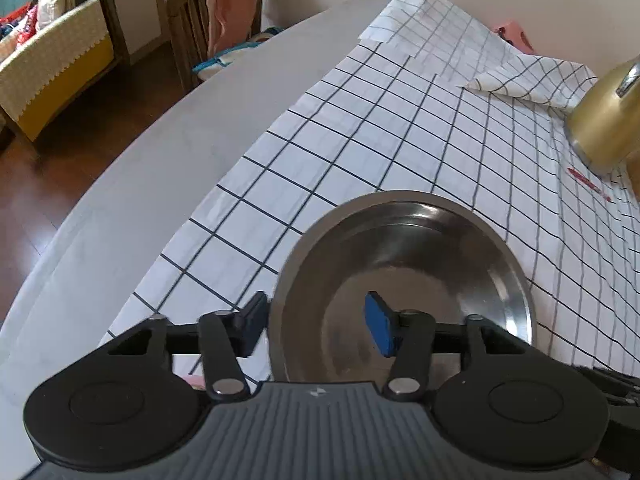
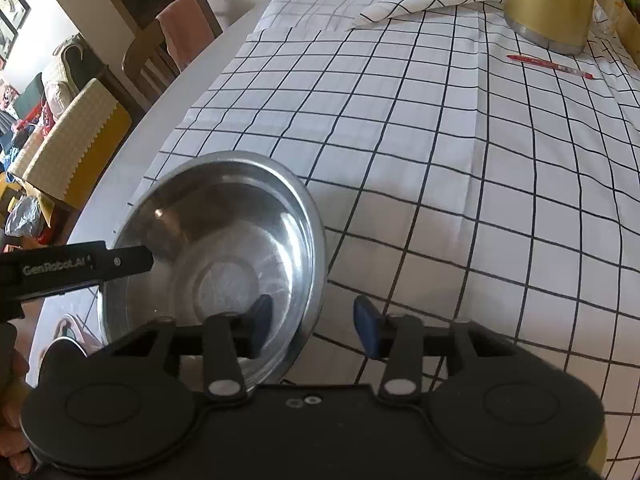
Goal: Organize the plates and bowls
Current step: 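Close the left gripper on the steel bowl rim, then lift the steel bowl with the left gripper and carry it toward the plate stack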
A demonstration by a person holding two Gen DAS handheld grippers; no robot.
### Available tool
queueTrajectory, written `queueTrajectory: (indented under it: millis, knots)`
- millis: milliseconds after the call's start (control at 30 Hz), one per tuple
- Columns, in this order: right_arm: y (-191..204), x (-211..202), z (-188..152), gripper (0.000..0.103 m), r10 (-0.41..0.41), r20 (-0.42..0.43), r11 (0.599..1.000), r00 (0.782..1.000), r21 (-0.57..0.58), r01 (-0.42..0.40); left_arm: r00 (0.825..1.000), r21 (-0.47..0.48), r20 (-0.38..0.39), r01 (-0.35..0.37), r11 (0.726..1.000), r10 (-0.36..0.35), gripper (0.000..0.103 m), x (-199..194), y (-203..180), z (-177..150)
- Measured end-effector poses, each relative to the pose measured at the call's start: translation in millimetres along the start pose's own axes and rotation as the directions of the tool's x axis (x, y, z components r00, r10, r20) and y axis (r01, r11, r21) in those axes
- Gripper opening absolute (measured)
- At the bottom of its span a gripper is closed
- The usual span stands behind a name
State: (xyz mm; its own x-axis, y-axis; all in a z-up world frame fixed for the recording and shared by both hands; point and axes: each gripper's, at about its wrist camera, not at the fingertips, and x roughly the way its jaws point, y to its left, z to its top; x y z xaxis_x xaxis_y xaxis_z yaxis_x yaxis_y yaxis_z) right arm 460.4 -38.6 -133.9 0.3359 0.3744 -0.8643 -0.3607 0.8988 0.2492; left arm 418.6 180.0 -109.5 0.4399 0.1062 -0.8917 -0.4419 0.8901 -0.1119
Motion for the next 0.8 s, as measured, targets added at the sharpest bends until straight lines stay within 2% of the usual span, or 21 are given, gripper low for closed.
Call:
queueTrajectory:
  millis: [67, 100, 233, 433, 800]
  knots:
    - [0, 2, 0, 0.025, -0.004, -0.007, 1.000, 1.000, 0.001, 0.004, 1.000, -0.014, -0.002, -0.008, 1.000, 0.008, 0.030, 1, 3, 1]
    - [1, 3, -1, 0.019, -0.001, -0.009, 1.000, 1.000, 0.004, 0.001, 1.000, -0.021, -0.004, -0.010, 1.000, 0.010, 0.029, 1, 4, 1]
    - [1, 1, -3, 0.015, -0.006, -0.005, 1.000, 1.000, 0.017, 0.007, 1.000, -0.037, -0.009, -0.017, 0.999, 0.017, 0.017, 0, 9, 2]
    - [0, -18, -2, 0.015, 0.004, 0.034, 1.000, 0.999, 0.021, -0.005, 1.000, -0.034, 0.024, 0.002, 0.999, -0.001, 0.017, -20, 6, 1]
    - [3, -100, -11, 0.015, -0.015, 0.114, 0.999, 0.993, -0.028, 0.018, 0.997, 0.052, 0.067, 0.044, 0.998, -0.047, 0.017, -97, -16, -14]
